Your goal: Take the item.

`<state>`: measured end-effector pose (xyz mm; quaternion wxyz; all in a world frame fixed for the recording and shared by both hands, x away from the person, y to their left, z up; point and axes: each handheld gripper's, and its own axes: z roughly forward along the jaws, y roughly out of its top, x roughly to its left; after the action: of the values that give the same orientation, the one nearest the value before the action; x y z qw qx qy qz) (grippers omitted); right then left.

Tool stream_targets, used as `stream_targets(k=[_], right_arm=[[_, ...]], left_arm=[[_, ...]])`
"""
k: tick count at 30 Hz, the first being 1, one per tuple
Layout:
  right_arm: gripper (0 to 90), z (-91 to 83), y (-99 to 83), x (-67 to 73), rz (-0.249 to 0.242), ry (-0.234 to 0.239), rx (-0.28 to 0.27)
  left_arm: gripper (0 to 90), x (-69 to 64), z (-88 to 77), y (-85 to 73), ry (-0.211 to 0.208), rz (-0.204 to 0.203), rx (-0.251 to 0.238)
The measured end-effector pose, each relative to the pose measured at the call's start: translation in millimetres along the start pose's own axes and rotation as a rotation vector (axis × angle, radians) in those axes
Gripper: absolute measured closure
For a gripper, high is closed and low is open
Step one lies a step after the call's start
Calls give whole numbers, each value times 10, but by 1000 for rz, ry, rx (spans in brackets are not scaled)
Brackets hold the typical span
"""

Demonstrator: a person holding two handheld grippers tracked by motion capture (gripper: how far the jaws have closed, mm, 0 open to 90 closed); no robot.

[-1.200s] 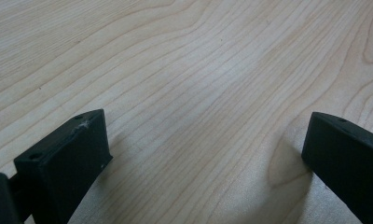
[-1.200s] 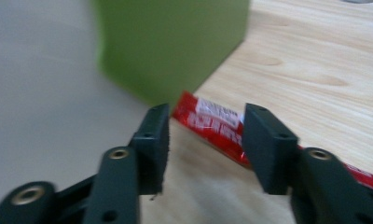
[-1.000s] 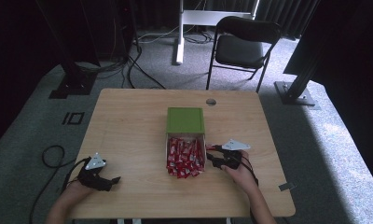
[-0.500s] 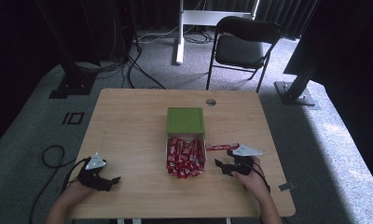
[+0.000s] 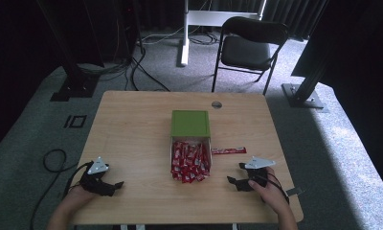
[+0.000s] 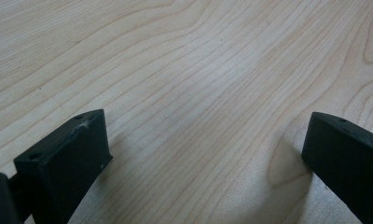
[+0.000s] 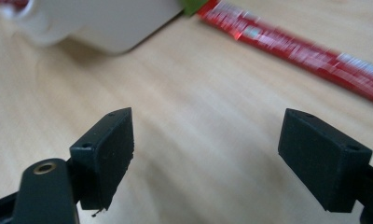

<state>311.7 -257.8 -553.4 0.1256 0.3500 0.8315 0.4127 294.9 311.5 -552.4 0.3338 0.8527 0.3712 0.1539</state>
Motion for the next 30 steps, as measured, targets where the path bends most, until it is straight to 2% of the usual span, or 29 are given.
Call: stream_targets(k=[4,9,14,19,21,24,27,30], right_arm=[[181,-37,-44,37,-20,35,1],[182,-84,-89,36,-26,16,21],[181,-137,-123,44,-43,36,25],[182,-169,-175,19,-60,28,41],[181,-178,-196,18,-79,35,57],[178,-205,-218,19,-104,45,60],[175,-226,-239,7,-117,31,66],[174,-248,-260,11,-143,45,69]], left_arm=[[15,0,0,0,0,0,0],[15,0,0,0,0,0,0],[15,0,0,0,0,0,-1],[15,0,0,0,0,0,1],[15,1,0,0,0,0,0],[15,0,0,0,0,0,1],[15,0,1,0,0,-1,-1],[15,1,0,0,1,1,0]])
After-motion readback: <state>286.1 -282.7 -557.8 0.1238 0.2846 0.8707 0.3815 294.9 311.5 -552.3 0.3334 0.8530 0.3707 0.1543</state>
